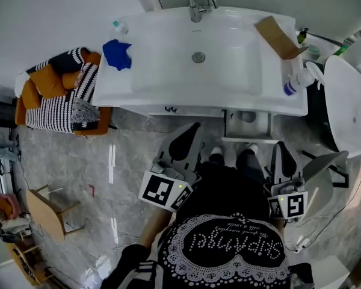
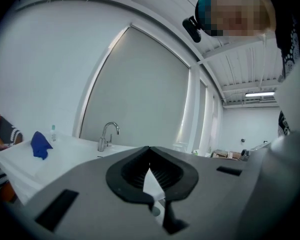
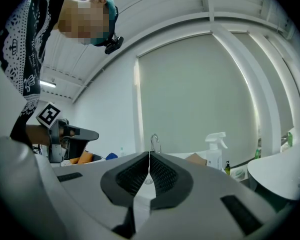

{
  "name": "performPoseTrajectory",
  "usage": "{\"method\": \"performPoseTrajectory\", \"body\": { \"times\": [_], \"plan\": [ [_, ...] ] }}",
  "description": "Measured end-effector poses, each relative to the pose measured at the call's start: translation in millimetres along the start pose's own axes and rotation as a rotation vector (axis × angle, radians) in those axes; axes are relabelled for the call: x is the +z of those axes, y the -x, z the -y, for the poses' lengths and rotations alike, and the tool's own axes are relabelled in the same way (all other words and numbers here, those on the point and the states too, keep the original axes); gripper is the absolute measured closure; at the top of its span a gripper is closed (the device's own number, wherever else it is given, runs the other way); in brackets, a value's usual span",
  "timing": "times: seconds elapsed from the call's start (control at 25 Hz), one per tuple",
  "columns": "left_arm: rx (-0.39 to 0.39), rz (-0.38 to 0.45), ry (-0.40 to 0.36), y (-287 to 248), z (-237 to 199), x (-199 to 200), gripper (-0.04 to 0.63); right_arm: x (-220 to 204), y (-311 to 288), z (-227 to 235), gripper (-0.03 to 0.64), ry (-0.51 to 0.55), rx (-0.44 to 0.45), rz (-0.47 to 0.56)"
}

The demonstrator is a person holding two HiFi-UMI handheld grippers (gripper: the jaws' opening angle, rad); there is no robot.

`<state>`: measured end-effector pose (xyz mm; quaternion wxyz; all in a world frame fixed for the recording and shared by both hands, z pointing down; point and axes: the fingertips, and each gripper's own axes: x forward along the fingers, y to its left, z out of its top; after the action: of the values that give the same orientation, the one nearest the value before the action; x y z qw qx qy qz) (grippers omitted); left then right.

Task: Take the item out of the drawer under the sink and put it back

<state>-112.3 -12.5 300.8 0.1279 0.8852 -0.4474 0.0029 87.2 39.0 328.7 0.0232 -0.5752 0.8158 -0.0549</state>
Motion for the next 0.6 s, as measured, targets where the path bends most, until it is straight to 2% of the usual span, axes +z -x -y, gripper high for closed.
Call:
{"method": "performPoseTrajectory", "body": {
  "times": [0.4,0.6],
  "plan": [
    [0.052,-0.014,0.024,35,-17,-6,0.591,-12,12,-5,0.598,-0.023,-0.022,-0.051],
    [0.043,-0.041,0.016,44,-11,-14,0.591,-18,24,-9,0.597,-0.031,-0.033,-0.066]
  ]
}}
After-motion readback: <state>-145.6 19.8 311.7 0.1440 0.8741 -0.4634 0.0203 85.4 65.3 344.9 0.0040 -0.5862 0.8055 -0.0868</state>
